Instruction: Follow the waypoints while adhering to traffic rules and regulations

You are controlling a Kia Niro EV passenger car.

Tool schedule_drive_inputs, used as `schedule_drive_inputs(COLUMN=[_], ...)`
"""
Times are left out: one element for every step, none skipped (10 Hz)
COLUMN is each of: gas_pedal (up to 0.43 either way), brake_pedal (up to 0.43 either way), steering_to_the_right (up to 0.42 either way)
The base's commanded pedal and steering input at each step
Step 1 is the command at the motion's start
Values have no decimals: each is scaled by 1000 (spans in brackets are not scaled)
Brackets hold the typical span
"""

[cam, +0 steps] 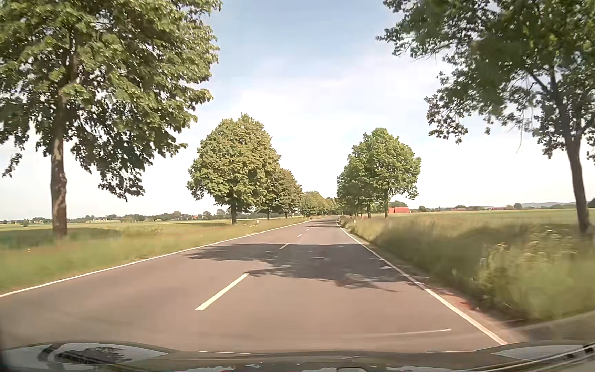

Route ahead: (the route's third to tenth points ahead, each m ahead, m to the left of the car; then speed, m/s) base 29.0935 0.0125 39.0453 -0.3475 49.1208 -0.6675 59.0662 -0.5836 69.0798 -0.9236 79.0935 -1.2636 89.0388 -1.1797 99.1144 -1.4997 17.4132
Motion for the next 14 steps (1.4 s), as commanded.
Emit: schedule_drive_inputs(gas_pedal=[150,150,150,150,150,150,150,150,150,150,150,150,150,150], brake_pedal=[0,0,0,0,0,0,0,0,0,0,0,0,0,0], steering_to_the_right=[1,1,0,0,0,0,0,0,0,0,0,0,0,0])
